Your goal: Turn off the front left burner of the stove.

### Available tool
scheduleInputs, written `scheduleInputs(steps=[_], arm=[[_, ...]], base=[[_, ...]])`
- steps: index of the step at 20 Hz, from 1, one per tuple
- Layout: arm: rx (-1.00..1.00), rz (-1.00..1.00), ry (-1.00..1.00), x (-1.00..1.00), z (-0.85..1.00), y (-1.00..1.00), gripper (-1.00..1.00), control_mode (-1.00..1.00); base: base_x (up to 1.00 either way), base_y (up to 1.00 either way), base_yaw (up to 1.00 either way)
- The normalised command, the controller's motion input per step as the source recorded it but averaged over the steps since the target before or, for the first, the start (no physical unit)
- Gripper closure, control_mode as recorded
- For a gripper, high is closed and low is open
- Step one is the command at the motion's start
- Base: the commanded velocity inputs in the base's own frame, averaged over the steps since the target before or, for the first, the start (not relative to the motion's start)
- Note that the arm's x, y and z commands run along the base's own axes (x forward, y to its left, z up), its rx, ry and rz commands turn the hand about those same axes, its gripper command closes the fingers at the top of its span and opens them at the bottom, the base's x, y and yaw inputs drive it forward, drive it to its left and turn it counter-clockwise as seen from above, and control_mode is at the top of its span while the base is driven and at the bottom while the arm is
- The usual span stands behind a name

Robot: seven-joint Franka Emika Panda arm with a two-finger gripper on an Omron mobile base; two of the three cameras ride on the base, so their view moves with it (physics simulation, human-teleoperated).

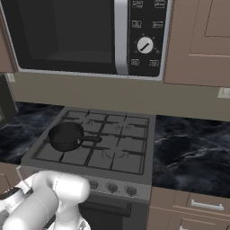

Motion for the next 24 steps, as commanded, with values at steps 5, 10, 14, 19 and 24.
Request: scheduleInputs(steps=[5, 10, 14, 19, 24], arm=[[0.26, 0.0, -0.06, 0.62, 0.34, 0.0, 1.0, -1.0], [0.23, 0.0, -0.05, 0.72, 0.46, 0.0, 1.0, -1.0], [0.23, 0.0, -0.01, 0.76, 0.56, 0.0, 1.0, -1.0], [0.23, 0.0, -0.01, 0.72, 0.48, 0.0, 1.0, -1.0], [0.22, 0.0, 0.0, 0.72, 0.48, 0.0, 1.0, -1.0]], base=[[0.0, 0.0, 0.0], [0.0, 0.0, 0.0], [0.0, 0.0, 0.0], [0.0, 0.0, 0.0], [0.0, 0.0, 0.0]])
